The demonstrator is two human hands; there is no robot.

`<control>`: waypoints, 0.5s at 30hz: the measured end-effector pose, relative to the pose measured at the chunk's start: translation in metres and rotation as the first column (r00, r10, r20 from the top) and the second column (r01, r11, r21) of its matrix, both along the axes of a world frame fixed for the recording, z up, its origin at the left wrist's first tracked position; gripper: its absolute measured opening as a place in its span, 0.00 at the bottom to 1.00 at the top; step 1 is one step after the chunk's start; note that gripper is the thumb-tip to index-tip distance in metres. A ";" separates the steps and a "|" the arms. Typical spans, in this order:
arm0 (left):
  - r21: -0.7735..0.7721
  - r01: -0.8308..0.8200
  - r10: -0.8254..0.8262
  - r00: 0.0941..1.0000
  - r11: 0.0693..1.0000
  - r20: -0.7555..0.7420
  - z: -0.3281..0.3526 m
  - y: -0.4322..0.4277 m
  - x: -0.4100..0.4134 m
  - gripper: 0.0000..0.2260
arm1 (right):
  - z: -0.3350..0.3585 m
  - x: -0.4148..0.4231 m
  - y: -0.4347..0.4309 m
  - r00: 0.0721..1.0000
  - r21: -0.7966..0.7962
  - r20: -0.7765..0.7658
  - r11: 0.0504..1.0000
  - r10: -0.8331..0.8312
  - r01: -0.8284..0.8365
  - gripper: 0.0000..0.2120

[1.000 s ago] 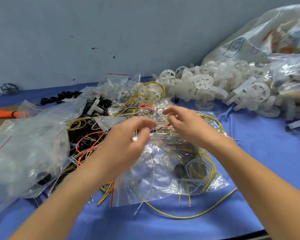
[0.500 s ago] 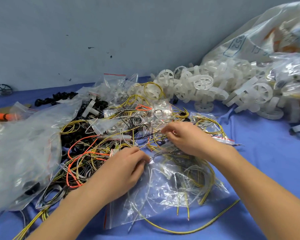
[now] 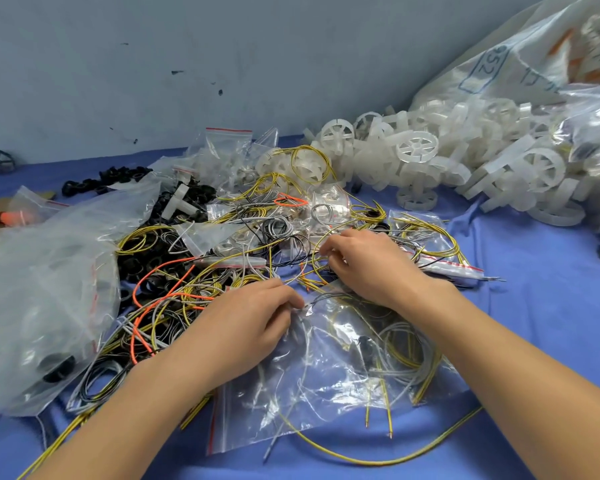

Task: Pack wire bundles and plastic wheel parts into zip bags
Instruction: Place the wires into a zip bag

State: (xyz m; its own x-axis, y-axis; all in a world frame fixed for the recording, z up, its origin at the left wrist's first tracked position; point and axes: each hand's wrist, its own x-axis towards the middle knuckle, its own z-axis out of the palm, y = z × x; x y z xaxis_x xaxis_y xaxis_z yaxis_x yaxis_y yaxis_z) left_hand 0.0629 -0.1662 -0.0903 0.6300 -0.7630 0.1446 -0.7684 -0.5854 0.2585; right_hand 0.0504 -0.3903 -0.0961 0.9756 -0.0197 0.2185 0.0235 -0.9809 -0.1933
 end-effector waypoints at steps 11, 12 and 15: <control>-0.050 -0.016 0.013 0.998 0.999 -0.053 -0.003 0.000 0.004 0.10 | 0.008 0.001 -0.032 0.971 0.170 0.129 0.970 -0.199 0.176 0.15; -0.059 -0.021 0.018 0.999 0.998 -0.051 -0.003 0.000 0.005 0.10 | 0.007 0.002 -0.037 0.958 0.143 0.124 0.960 -0.258 0.240 0.16; -0.069 -0.030 0.027 0.999 0.997 -0.044 -0.004 0.000 0.006 0.10 | 0.001 0.001 -0.048 0.923 0.055 0.065 0.925 -0.379 0.376 0.20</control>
